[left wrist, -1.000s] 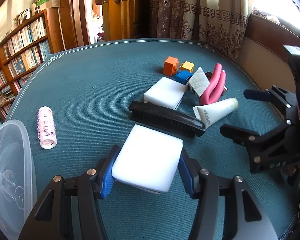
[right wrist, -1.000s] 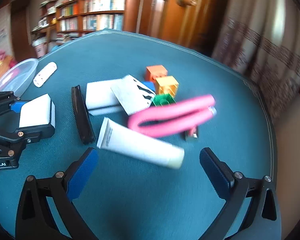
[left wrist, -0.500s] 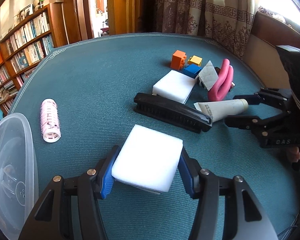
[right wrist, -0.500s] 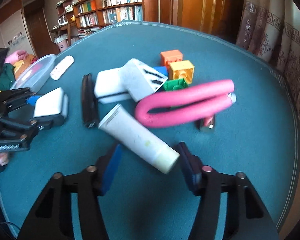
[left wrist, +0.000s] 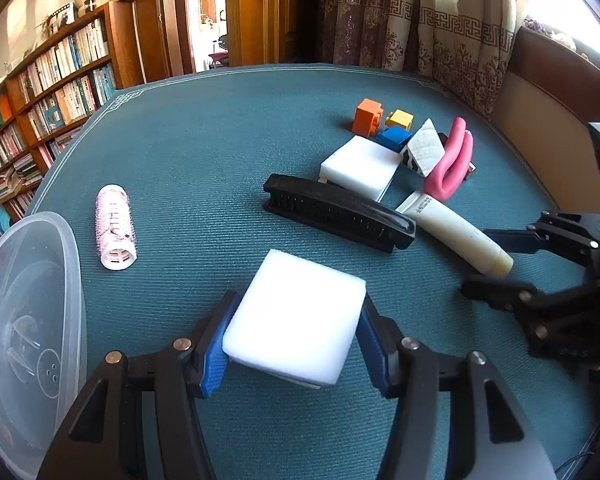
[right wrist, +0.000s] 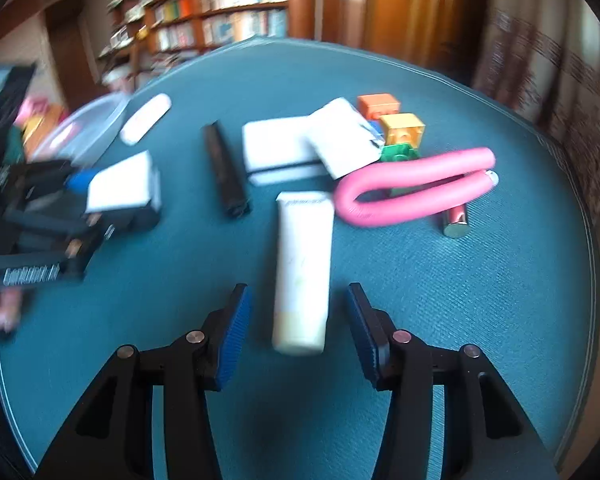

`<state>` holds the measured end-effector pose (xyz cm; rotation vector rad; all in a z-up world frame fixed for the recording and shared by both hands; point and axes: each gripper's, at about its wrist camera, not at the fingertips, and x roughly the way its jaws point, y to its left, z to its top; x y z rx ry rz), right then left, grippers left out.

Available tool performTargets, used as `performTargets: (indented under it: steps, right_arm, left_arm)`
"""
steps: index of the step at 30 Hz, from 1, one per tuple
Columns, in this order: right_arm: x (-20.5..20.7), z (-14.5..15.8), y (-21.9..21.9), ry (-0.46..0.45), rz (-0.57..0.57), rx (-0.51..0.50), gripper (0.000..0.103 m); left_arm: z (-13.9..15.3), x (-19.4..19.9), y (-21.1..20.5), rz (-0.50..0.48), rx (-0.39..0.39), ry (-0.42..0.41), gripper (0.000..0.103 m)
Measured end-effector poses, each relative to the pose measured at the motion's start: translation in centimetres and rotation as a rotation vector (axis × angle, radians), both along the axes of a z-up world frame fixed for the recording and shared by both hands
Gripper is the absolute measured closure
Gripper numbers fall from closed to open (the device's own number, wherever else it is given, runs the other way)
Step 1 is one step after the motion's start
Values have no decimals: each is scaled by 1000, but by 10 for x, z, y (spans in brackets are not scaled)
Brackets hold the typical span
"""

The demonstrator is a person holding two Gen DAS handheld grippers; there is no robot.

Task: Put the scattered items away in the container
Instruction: 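Grasp the white sponge with the left gripper while the right gripper grasps the white cream tube, then carry the sponge and tube to the clear bowl and release both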

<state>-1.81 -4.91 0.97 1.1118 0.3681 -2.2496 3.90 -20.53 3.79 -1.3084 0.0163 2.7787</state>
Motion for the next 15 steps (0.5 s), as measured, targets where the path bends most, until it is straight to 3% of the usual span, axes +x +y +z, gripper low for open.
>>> performTargets:
  steps: [3, 8, 15]
  right_arm:
    - [-5, 1, 0, 7, -69, -18, 73]
    - [6, 2, 9, 9, -129, -49, 74]
    - [16, 15, 36, -49, -229, -201, 75]
  left_arm:
    - [3, 1, -1, 4, 4, 9, 42]
    - [7, 1, -3, 14, 6, 26, 42]
    - [14, 6, -9, 26, 7, 52, 42]
